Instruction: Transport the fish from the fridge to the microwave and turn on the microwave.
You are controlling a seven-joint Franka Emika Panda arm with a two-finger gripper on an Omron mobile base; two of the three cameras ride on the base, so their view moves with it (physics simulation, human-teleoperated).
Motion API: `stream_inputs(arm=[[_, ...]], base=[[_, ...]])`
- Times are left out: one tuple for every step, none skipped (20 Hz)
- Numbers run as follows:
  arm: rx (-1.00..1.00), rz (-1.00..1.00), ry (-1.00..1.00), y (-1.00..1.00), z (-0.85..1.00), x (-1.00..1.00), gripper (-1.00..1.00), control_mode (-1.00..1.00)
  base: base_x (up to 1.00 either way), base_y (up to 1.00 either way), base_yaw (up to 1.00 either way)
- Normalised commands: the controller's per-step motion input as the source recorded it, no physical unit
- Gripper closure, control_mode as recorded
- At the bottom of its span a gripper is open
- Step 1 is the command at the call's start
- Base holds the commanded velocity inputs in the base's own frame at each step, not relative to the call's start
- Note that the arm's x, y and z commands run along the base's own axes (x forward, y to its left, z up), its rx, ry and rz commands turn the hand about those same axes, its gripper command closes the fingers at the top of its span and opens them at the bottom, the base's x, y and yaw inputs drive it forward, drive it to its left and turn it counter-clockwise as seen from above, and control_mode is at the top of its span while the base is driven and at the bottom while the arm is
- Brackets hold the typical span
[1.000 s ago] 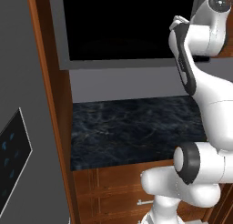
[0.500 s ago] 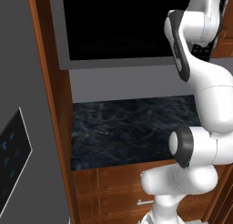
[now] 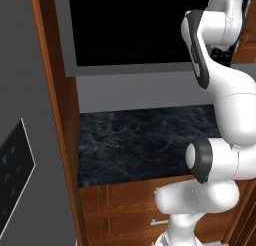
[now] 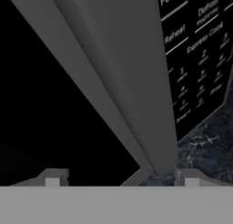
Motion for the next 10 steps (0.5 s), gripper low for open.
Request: stream_inputs(arm=[[0.0, 0.0, 0.0, 0.0, -0.19, 0.12, -1.0, -1.0], [0.0, 0.0, 0.0, 0.0, -0.19, 0.1, -1.0, -1.0], [0.0, 0.0, 0.0, 0.0, -0.2, 0.08, -1.0, -1.0], [0.0, 0.0, 0.0, 0.0, -0.23, 0.08, -1.0, -1.0], [0.0, 0.0, 0.0, 0.01, -0.21, 0.07, -1.0, -1.0], [0.0, 0.0, 0.0, 0.0, -0.23, 0.04, -1.0, -1.0], [0.0, 0.0, 0.0, 0.0, -0.22, 0.03, -1.0, -1.0], [0.0, 0.0, 0.0, 0.0, -0.21, 0.0, -1.0, -1.0], [0.0, 0.0, 0.0, 0.0, -0.22, 0.0, -1.0, -1.0], [0.0, 0.0, 0.0, 0.0, -0.23, 0.0, -1.0, -1.0]], base=[[0.0, 0.0, 0.0], [0.0, 0.0, 0.0], [0.0, 0.0, 0.0], [0.0, 0.0, 0.0], [0.0, 0.0, 0.0], [0.0, 0.0, 0.0], [0.0, 0.0, 0.0], [0.0, 0.0, 0.0], [0.0, 0.0, 0.0], [0.0, 0.0, 0.0]])
